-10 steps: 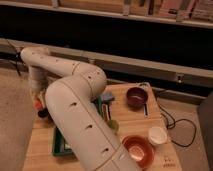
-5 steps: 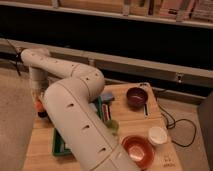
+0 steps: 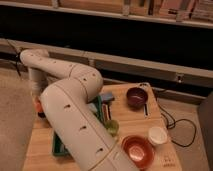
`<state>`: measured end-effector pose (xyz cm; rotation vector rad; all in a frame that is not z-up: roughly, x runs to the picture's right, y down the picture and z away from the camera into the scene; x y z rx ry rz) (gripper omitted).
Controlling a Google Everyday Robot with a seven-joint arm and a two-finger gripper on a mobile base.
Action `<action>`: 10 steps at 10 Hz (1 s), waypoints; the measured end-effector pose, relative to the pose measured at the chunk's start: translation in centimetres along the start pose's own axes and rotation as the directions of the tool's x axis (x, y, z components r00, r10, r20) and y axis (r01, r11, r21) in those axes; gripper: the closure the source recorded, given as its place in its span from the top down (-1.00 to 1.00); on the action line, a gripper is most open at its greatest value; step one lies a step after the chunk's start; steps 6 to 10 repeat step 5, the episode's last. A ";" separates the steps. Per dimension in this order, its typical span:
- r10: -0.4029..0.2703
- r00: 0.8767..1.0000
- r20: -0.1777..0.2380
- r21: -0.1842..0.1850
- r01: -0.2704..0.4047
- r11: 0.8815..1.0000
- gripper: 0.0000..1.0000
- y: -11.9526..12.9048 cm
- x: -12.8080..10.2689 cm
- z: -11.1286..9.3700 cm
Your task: Place apple in metal cup
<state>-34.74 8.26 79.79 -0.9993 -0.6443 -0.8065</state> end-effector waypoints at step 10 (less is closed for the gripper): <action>0.003 1.000 -0.002 -0.007 -0.003 1.000 0.28 0.2 0.1 -0.2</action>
